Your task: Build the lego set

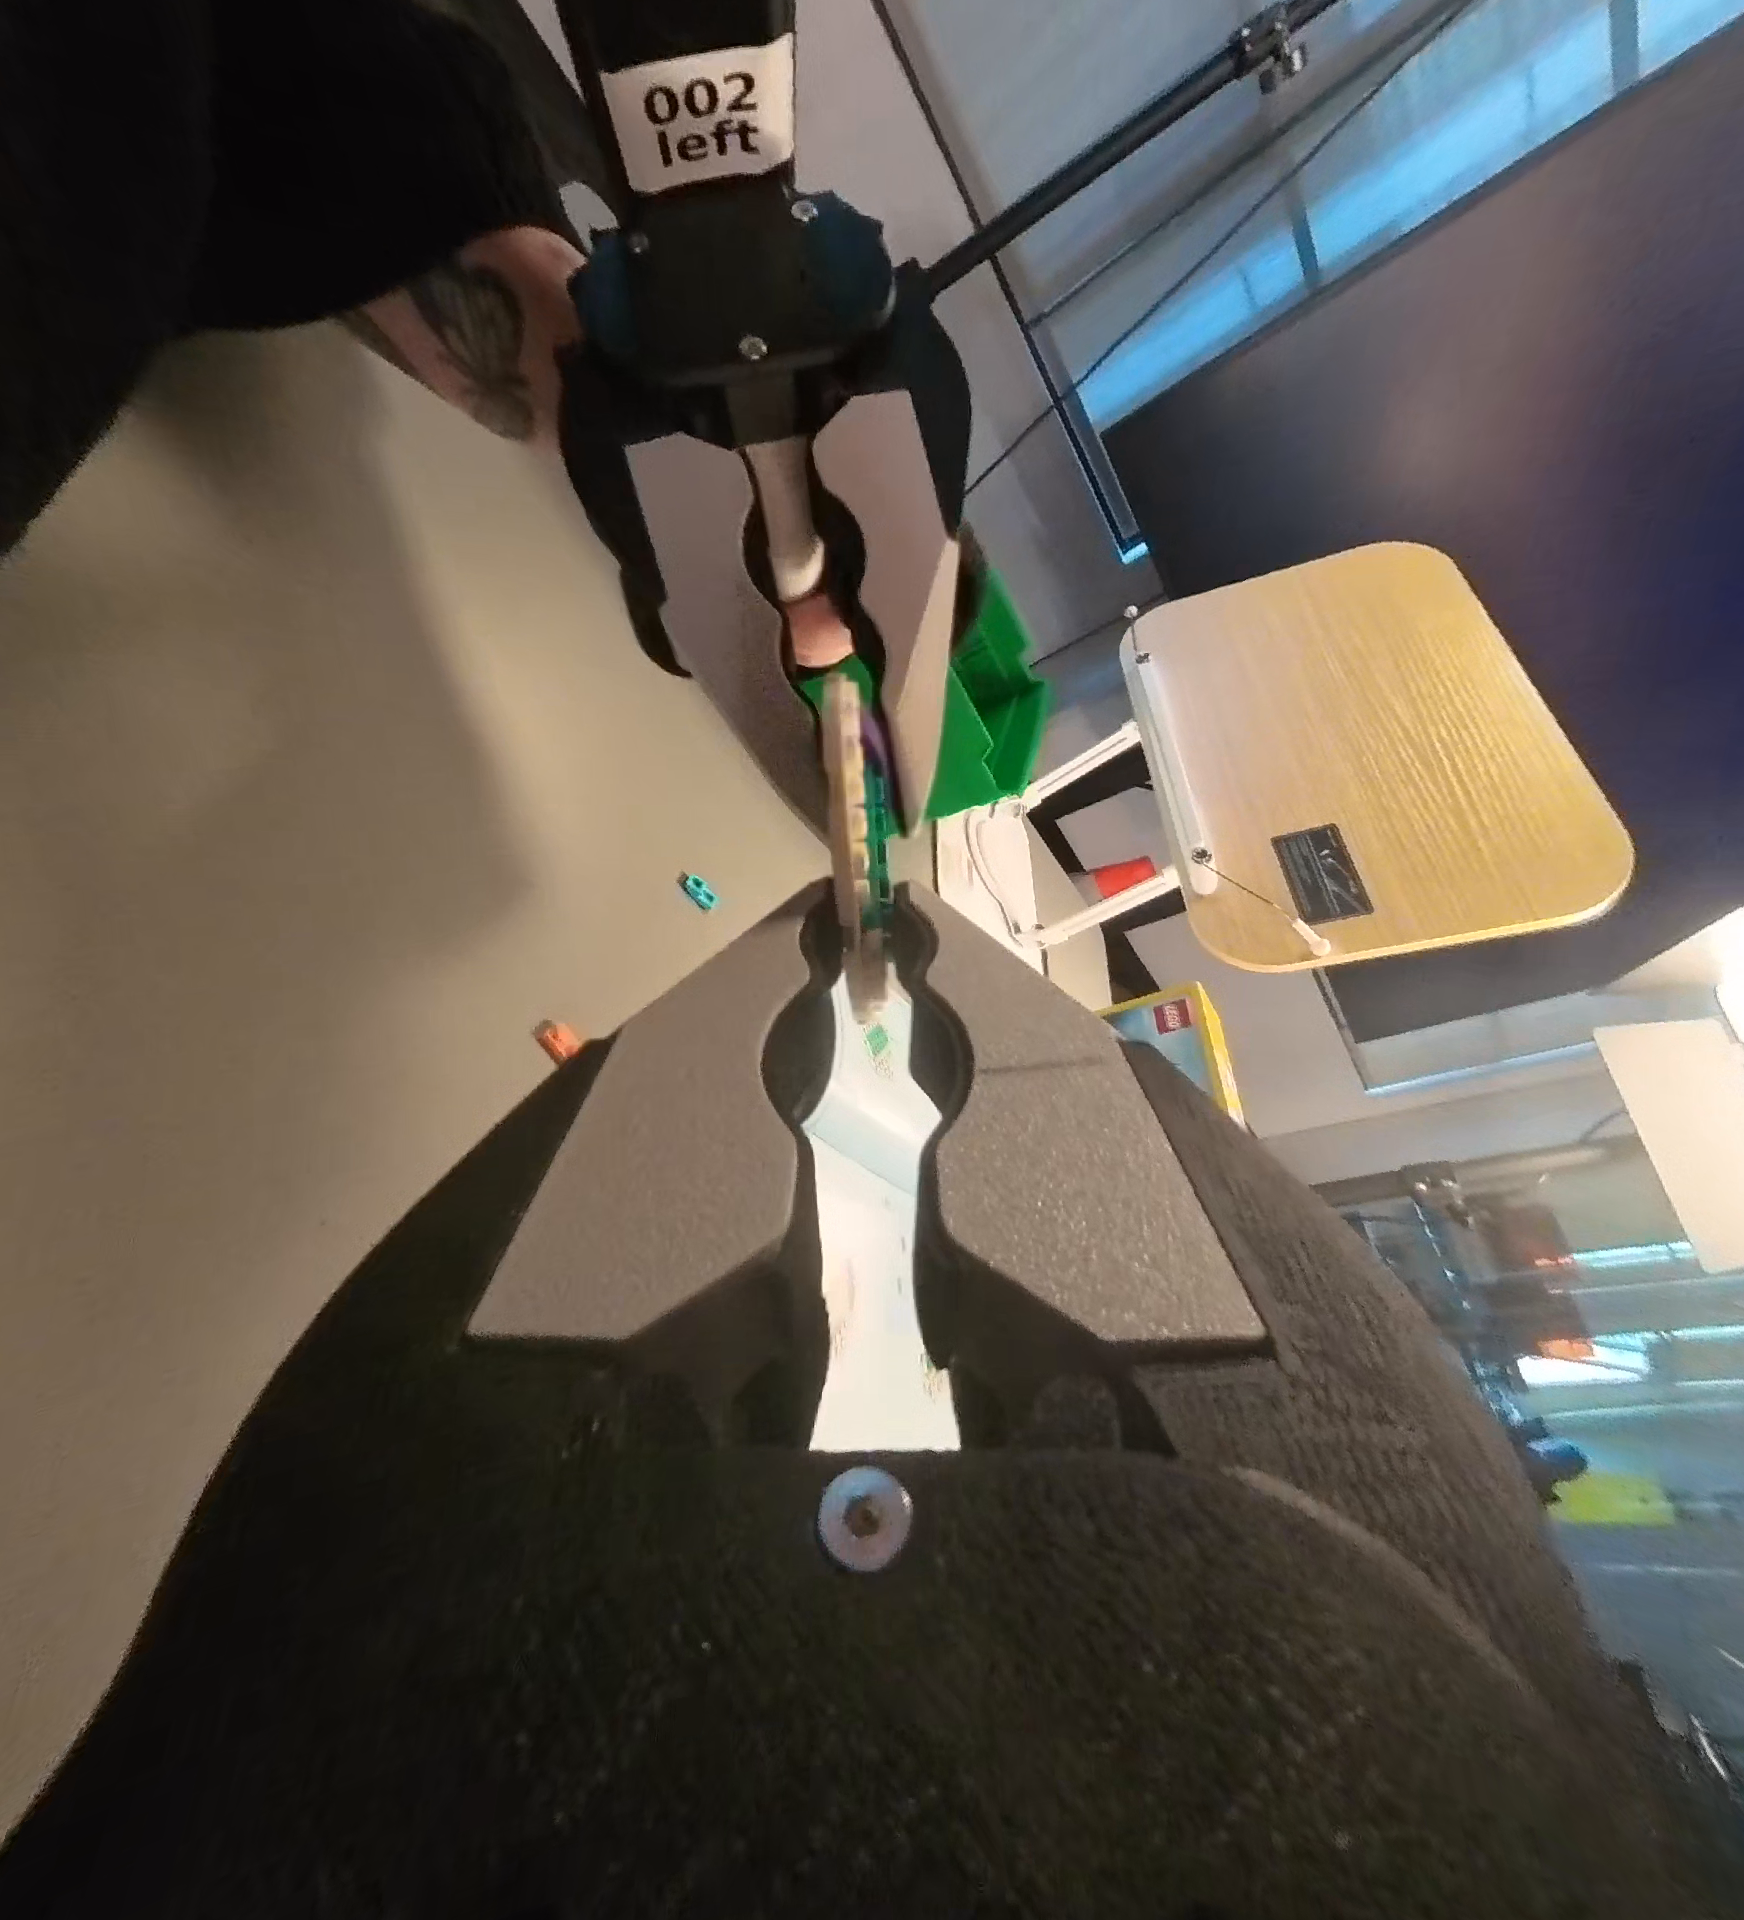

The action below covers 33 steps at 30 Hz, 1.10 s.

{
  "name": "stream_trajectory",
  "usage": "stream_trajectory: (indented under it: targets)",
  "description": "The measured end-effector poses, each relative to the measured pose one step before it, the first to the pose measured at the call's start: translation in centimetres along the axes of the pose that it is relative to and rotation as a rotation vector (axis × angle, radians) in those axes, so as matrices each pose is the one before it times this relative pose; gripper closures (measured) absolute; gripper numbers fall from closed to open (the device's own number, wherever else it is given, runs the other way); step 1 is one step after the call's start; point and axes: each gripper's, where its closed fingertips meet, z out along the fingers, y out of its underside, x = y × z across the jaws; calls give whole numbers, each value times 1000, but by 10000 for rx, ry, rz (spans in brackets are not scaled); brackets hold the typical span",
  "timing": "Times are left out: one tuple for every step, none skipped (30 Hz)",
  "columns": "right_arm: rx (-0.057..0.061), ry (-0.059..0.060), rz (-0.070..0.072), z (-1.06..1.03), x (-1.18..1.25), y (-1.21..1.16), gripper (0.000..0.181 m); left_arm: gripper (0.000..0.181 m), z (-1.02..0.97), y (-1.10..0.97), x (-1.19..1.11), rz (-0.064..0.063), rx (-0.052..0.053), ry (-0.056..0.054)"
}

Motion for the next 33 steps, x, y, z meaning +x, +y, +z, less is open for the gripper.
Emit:
stream_trajectory:
  targets:
    - [-1, 300, 113, -109, 342, 70, 172, 172, -205, -23, -71, -97, 36, 9]
    - [25, 480, 173, -310, 604, 98, 167, 173, 56, 317, -289, -24, -78, -127]
    - [-81, 576, 310, -590, 901, 380, 158, 173, -261, 210, -64, 115, -313, -225]
    - [-245, 520, 575, -847, 1038, 829, 154, 173, -306, 829, -279, 280, -444, -311]
    - [-482, 497, 948, -1004, 1164, 1394, 155, 173, -150, 892, -260, 370, -436, -292]
    - [-781, 621, 1207, -1023, 1397, 1989, 155, 173, -124, 947, -179, 354, -427, -301]
    - [-1012, 554, 1243, -889, 1257, 2439, 154, 173, -78, 934, -77, 312, -403, -287]
    - [-1055, 215, 1245, -649, 648, 2595, 153, 173, 7, 839, 29, 294, -342, -263]
    - [-1095, 84, 1265, -372, 277, 2687, 154, 173, 104, 794, 202, 283, -331, -192]
    - [-849, -595, 940, -121, -891, 2316, 155, 173, 197, 607, 451, 281, -265, -40]
    - [-774, -715, 720, 113, -1257, 2194, 155, 173, 165, 299, 506, 289, -137, 9]
    - [-793, -414, 507, 297, -913, 2179, 154, 173, 109, 28, 426, 273, -53, 16]
    - [-745, -305, 274, 399, -770, 1986, 155, 173, 83, -106, 425, 228, -26, 104]
    - [-596, 35, 206, 383, -260, 1600, 155, 173, 47, -133, 384, 175, -2, 115]
    - [-272, 176, 172, 302, -17, 990, 154, 173, 25, -58, 268, 107, -1, 54]
    - [-97, 30, 299, 222, -163, 534, 156, 173, 29, 24, 279, 28, -13, 89]
    - [33, 52, 344, 186, -30, 183, 156, 173, 12, 18, 244, -11, 3, 84]
    - [106, 145, 253, 145, 140, -12, 158, 173, -26, -42, 85, -12, 33, 18]
    - [58, 158, 118, 137, 171, -51, 159, 173, -37, -122, 8, 5, 49, -11]
    - [-32, 150, -8, 147, 167, 7, 160, 173, -27, -134, -34, 8, 49, -11]
    - [-104, 135, -102, 173, 148, 89, 161, 173, -29, -139, -35, 5, 46, -15]
    - [-58, 41, -148, 134, 38, 21, 163, 173, -28, -110, 9, 16, 46, -2]
    - [11, 2, -118, 70, 34, -64, 166, 173, -33, -112, 33, 32, 53, 2]
    - [42, -73, -98, 93, -24, -94, 168, 173, -38, -141, 46, 37, 60, 11]
    - [56, -38, -53, 96, 43, -91, 168, 173, -49, -169, 55, 32, 72, 12]
    - [65, -72, -72, 95, -21, -97, 170, 173, -64, -202, 30, 30, 93, 0]
    - [39, -113, -80, 91, -91, -73, 174, 173, -57, -179, 76, 3, 73, 34]
    - [-53, -53, -108, 72, 8, -57, 175, 173, -48, -204, 97, -25, 86, 48]
    - [-109, -125, -254, -20, -77, -197, 175, 173, -108, -331, 88, -53, 173, 49]
    - [267, -303, -418, -267, -372, -1081, 175, 173, -152, -523, 64, -82, 282, 31]
    - [624, -587, -520, -559, -832, -2096, 175, 174, -137, -615, 137, -150, 313, 86]
    - [719, -910, -650, -637, -1385, -2687, 175, 173, -96, -645, 166, -186, 300, 85]
    - [581, -883, -750, -489, -1428, -2763, 175, 173, -32, -593, 209, -93, 258, 90]
